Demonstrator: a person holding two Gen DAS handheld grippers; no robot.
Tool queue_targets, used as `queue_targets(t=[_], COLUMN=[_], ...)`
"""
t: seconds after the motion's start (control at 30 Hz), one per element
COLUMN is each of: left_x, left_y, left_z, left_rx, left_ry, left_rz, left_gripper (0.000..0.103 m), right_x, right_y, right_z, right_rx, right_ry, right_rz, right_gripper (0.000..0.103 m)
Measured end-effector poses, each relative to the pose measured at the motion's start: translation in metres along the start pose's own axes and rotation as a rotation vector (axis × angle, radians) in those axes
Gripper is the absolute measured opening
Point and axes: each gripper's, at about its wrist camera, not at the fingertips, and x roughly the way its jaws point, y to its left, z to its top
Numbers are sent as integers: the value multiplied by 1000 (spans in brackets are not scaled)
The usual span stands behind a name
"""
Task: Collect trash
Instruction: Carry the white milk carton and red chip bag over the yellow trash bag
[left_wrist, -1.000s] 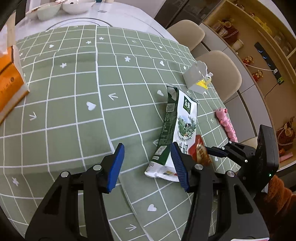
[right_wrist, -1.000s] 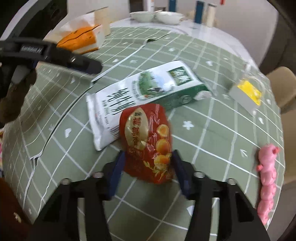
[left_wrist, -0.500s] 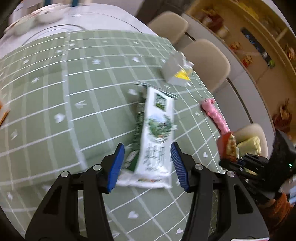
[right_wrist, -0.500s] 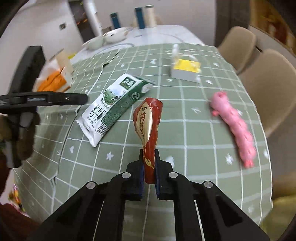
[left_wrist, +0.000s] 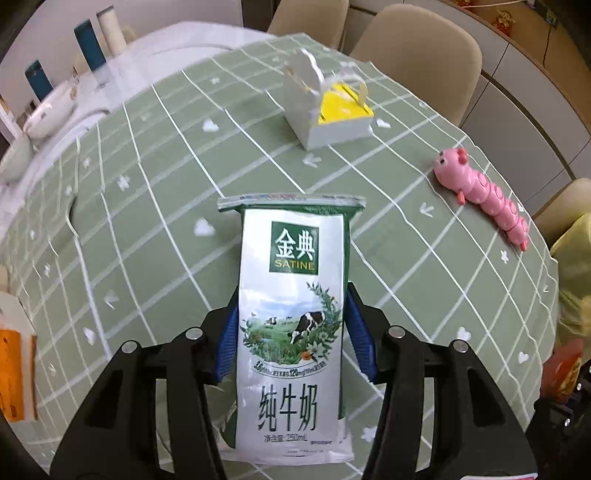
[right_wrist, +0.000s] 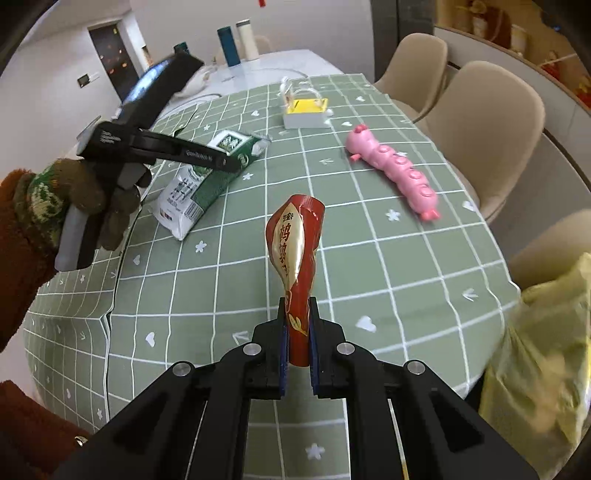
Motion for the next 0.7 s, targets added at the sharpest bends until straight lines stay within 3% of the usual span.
queue_targets(t=[0.13,0.23,0.43,0.57,0.7], left_x=[-8,-34,-118,-181,-223], left_y=[0,-5,-33,-68,-98], left_z=[-12,-24,-31,-30,-29], left_rx=[-64,-81,-106,-50,9], left_ry=[25,-29,-233,-396,-499], left_rz=[-82,-106,-190,-241,-314], left_gripper=[48,48,48,48,48], right_x=[-25,-45,-88,-131,-168], right_y=[-5,-7,-7,-12,-23], right_z=[-3,-4,0,4,8], right_rx=[20,16,-30,-31,-15], right_ry=[-53,-102,-192,-286,-348], right_rz=[-17,-37,-104,-167,-233], right_gripper=[10,10,10,10,10])
